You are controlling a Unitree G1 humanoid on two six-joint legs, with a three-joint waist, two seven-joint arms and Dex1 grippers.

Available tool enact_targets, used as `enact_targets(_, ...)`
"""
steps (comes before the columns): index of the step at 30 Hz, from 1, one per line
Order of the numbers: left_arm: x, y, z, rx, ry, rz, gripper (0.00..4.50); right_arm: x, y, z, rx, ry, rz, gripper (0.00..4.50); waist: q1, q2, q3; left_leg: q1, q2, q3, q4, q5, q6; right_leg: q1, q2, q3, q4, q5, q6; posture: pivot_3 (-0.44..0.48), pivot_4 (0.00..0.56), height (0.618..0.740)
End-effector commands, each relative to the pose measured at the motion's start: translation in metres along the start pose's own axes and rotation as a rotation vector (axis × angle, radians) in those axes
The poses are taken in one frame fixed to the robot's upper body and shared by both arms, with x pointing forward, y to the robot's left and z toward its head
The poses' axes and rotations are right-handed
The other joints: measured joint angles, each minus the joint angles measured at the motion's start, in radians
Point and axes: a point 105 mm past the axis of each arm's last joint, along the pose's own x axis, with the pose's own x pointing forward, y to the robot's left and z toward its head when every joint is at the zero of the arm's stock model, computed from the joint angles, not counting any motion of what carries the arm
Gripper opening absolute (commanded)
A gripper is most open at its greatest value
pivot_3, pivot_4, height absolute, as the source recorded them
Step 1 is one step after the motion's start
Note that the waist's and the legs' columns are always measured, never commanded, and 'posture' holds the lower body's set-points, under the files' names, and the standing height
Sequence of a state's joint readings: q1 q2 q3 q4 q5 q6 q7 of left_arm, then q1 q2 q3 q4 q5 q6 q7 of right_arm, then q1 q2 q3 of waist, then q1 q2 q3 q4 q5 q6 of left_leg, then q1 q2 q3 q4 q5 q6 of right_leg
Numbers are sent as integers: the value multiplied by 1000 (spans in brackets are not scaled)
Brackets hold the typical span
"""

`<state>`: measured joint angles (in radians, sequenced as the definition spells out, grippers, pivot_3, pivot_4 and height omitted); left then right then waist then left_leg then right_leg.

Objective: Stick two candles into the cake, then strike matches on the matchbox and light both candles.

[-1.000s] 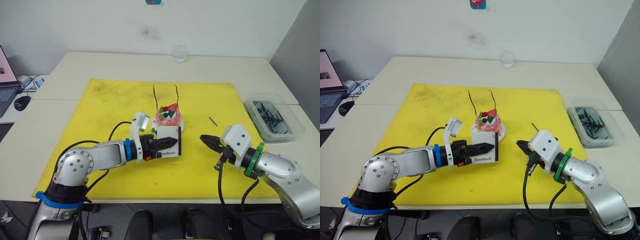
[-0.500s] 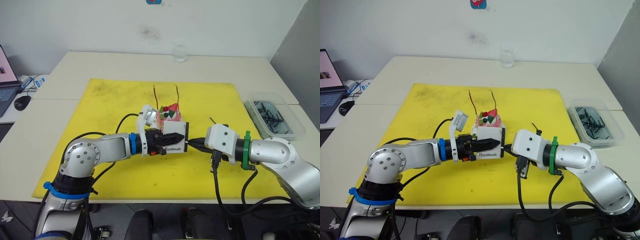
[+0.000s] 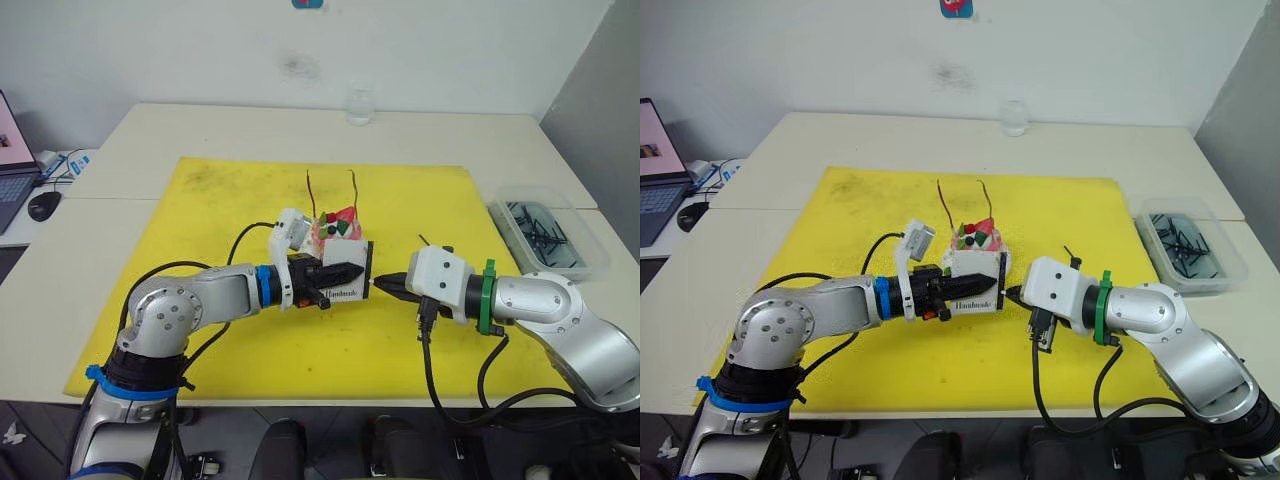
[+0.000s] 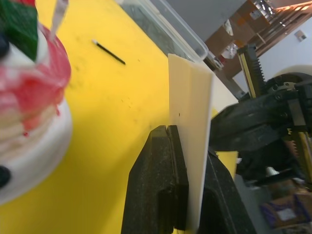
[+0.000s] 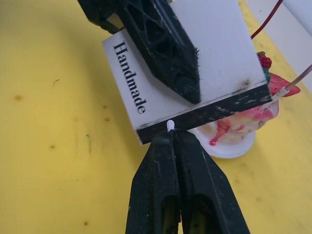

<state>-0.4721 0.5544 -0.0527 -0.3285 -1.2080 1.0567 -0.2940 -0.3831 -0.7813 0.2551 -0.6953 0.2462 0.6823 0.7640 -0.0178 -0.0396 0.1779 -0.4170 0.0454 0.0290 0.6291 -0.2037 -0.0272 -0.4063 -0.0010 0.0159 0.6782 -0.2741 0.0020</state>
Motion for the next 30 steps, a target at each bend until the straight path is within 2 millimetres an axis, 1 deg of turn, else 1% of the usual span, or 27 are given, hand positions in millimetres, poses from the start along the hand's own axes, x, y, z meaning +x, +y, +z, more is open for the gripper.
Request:
enact_targets(1,-4,-8,2,69,-30,-34,0,-5,-5,12,-71,-28,-24,37,0,0,0,0,0,0,0,0,0,0,0,0,0,0,0,0,150,740)
enact_targets(7,-6,-7,-1,36,-43,-42,0,-1,-7,12,-130,-20,-51,37,1,0,0,0,0,0,1,0,0,0,0,0,0,0,0,0,150,740)
enact_targets(13,-7,-6,-3,27,-38,-47,0,4,-4,10,-189,-8,-37,37,0,0,0,0,0,-1,0,0,0,0,0,-1,0,0,0,0,150,740)
enact_targets(22,-6,-11,-5,31,-25,-66,0,9,2,6,-211,5,0,37,0,0,0,0,0,-1,0,0,0,0,0,-1,1,0,0,0,150,740)
enact_targets(30,-5,-13,-3,30,-27,-76,0,14,0,1,-216,20,6,37,0,0,0,0,0,-1,1,0,0,0,0,-1,1,0,0,0,150,740)
